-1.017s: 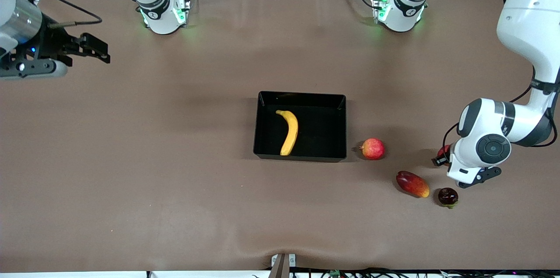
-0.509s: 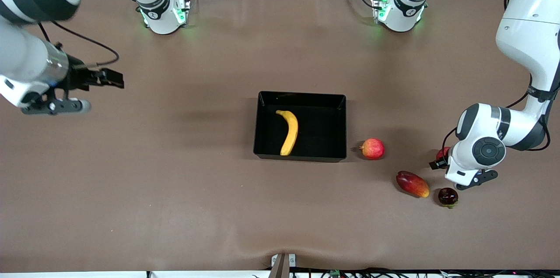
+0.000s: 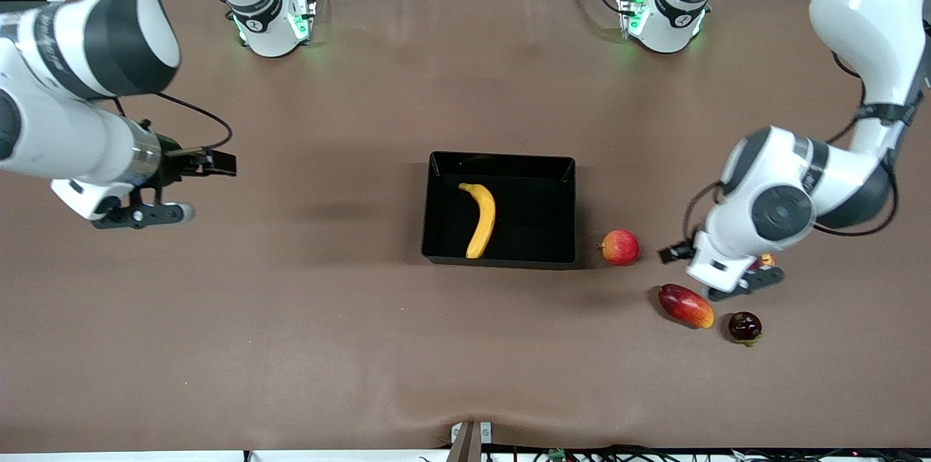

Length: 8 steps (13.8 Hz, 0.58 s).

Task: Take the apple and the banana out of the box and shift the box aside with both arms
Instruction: 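Grasp the banana with the left gripper while the right gripper approaches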

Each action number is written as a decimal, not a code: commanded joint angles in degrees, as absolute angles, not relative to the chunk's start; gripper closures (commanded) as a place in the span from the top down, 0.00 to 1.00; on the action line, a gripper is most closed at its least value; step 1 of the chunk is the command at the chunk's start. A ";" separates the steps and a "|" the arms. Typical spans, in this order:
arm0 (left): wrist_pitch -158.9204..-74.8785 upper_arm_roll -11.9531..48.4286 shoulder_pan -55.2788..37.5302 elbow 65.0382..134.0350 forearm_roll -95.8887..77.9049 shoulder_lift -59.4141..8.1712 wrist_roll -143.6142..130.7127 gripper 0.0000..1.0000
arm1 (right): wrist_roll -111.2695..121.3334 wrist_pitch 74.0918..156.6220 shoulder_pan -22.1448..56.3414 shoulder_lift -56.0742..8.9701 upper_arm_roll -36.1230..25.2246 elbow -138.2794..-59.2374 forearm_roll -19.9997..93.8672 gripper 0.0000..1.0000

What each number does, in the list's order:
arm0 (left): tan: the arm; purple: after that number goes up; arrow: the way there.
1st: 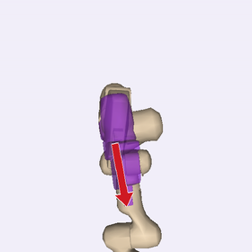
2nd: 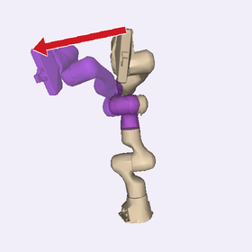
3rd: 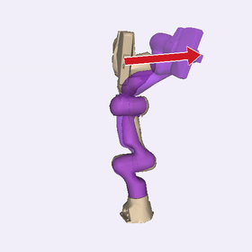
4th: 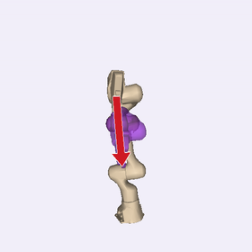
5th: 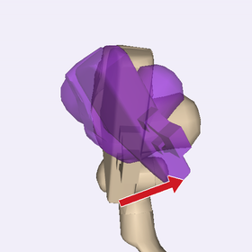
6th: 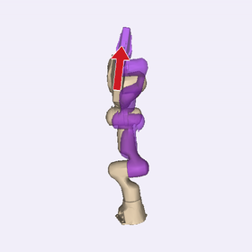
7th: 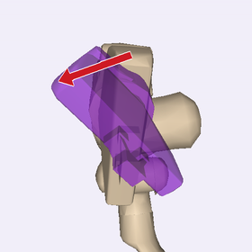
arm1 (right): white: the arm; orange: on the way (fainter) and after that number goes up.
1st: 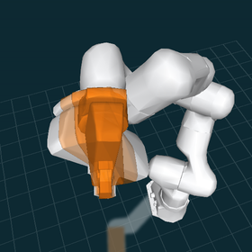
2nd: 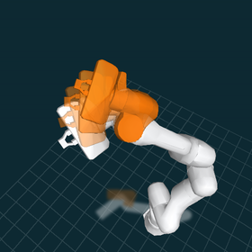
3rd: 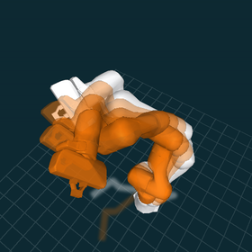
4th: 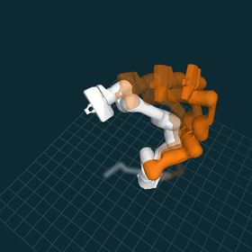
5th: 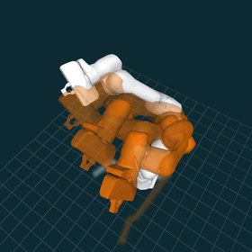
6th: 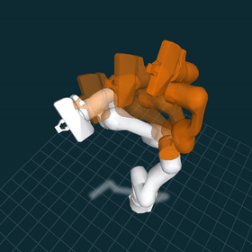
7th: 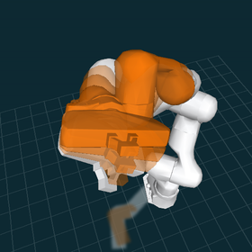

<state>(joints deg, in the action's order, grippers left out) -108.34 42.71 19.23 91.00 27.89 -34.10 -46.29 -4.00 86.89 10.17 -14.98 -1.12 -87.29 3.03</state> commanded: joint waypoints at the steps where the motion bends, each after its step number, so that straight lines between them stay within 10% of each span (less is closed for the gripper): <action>1: -108.10 44.82 15.49 90.97 27.42 -34.54 -52.89 1.00 | -4.22 87.36 10.46 -16.96 -1.14 -86.75 3.34 1.00; 8: -113.36 41.67 -1.83 86.92 27.51 -39.98 -62.14 1.00 | -4.04 88.06 10.28 -17.58 -1.23 -86.75 3.34 1.00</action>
<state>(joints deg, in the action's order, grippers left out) -111.57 43.67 1.10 89.24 27.82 -38.11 -62.07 -4.00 88.03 10.50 -17.44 -1.28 -87.27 3.03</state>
